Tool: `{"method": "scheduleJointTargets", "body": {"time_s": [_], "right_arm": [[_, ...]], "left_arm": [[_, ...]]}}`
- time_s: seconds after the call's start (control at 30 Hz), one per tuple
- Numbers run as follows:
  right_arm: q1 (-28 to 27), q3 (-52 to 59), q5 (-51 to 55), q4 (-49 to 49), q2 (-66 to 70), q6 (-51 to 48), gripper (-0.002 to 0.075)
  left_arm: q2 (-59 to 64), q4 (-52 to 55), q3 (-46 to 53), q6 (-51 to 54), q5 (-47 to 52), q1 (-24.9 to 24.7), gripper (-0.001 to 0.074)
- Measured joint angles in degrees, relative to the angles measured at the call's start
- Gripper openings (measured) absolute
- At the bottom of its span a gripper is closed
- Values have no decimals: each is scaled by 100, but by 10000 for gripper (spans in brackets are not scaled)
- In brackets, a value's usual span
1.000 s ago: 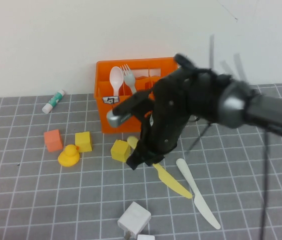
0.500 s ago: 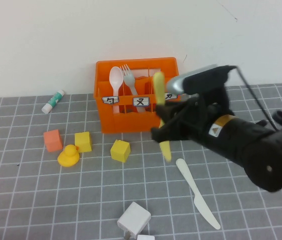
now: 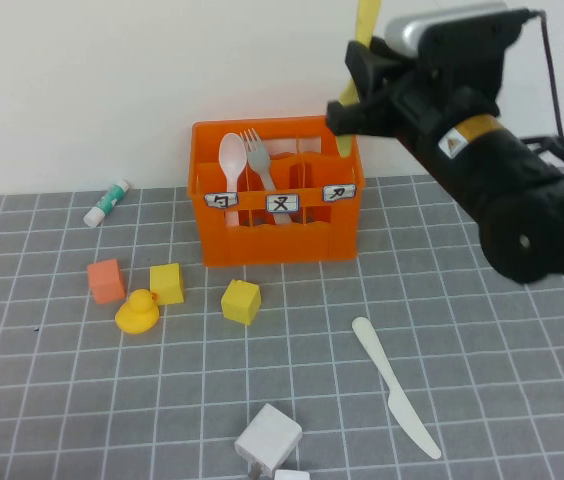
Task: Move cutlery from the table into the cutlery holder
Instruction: Place the knife on the box
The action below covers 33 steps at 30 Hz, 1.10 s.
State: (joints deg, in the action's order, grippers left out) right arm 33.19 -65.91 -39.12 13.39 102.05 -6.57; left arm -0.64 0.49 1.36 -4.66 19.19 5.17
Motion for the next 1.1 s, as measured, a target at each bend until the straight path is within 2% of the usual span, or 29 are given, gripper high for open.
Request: {"method": "scheduleJointTargets", "body": {"time_s": [0.37, 0.83, 0.93, 1.03, 1.1], "right_arm": [[-78, -1282, 202, -332, 1193, -3, 135], [-339, -1370, 357, -353, 1756, -3, 136], [-402, -1370, 537, -365, 1756, 62, 185], [-449, -1378, 1054, -404, 1743, 267, 335], [-459, -1378, 1577, -480, 1672, 290, 384]], "left_arm": [[0, 0, 0, 0, 0, 0, -1], [0, 0, 0, 0, 9, 0, -1], [0, 0, 0, -13, 9, 0, -1], [0, 0, 0, -13, 9, 0, -1], [0, 0, 0, -13, 9, 0, -1]]}}
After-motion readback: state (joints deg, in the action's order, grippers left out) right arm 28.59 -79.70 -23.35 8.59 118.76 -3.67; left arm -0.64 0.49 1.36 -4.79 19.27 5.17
